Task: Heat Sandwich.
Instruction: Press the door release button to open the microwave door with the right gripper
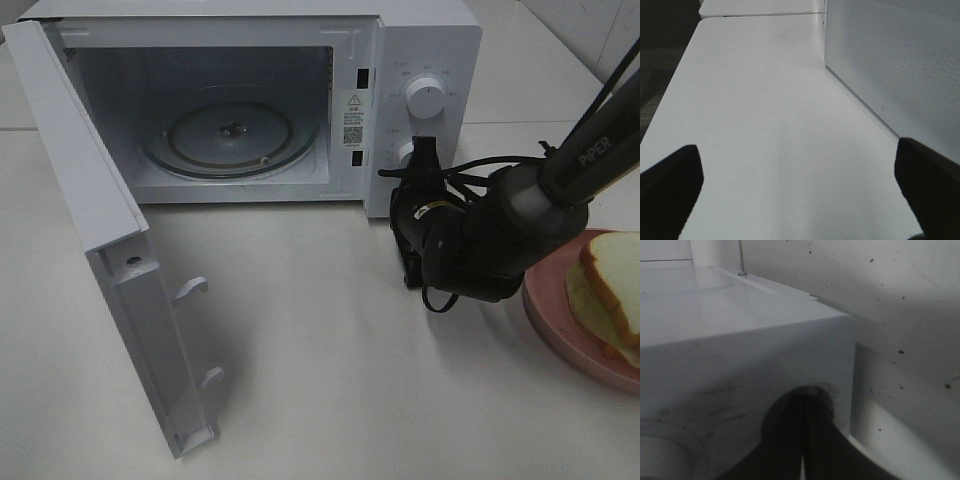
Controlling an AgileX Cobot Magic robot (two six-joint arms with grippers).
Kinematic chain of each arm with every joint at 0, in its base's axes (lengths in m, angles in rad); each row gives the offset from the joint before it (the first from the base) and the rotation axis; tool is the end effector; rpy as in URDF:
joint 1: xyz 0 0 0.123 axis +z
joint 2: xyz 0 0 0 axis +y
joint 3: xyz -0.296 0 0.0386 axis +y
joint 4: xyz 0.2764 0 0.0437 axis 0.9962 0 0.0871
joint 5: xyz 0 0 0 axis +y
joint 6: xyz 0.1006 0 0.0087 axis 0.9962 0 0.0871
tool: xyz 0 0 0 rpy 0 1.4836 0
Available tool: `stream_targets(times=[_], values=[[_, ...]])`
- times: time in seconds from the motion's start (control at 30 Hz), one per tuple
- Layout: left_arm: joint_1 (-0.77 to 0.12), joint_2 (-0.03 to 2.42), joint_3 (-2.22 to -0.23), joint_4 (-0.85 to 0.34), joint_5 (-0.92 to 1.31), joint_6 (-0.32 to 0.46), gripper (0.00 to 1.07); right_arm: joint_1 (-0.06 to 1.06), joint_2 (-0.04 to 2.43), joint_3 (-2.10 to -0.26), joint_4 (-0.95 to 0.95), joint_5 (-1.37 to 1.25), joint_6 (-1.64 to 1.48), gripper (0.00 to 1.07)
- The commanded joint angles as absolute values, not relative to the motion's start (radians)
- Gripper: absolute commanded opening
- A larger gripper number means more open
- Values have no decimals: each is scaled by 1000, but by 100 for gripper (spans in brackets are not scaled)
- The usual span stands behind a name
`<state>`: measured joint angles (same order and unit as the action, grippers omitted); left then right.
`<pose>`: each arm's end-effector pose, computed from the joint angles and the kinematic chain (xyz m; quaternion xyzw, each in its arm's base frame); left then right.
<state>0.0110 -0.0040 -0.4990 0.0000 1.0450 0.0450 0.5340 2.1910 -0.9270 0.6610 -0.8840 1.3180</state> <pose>0.0156 0.0002 0.2875 0.0144 0.8482 0.0148 0.5293 0.3773 0.1675 0.0556 0.5810 0.5814 0.4036 0.4020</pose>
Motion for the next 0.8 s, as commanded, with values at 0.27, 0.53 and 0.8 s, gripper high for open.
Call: stream_targets(times=[0.27,0.53,0.8], values=[[13,-31,-494,-10,1028,42,103,489,2176,-1023,583,-1083,1301,2],[13,-31,-494,-10,1028,42,103,492,2176,-1003,581,-1030,1309,3],[13,-31,-494,-10,1028,42,103,503,2119,-915,558,-935,1320,3]])
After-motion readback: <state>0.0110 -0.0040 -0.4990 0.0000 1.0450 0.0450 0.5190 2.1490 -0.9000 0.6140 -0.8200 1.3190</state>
